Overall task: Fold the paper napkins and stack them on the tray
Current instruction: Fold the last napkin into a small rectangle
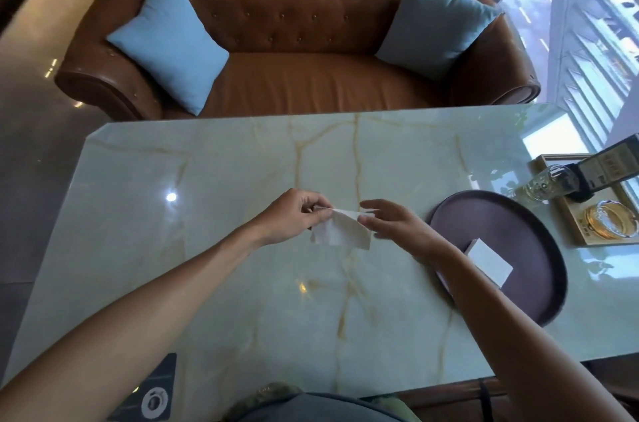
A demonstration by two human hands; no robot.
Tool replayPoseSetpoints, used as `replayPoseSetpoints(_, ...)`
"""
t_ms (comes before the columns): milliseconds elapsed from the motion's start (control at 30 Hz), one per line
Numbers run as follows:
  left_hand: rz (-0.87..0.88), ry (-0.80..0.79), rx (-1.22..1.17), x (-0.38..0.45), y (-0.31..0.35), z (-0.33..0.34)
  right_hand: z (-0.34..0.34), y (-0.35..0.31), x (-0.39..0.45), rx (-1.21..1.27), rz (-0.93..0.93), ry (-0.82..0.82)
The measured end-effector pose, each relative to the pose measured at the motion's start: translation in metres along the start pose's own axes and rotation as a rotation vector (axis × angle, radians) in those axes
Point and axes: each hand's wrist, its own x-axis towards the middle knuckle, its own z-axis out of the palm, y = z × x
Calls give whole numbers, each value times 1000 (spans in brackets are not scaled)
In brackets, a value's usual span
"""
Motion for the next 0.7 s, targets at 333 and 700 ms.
replayPoseSetpoints(333, -50, -44, -227, 9, 10, 35, 16, 30, -28, 327, -14, 120)
replayPoseSetpoints(700, -238, -59, -422, 30, 10, 104, -11, 66, -55, 403, -15, 387)
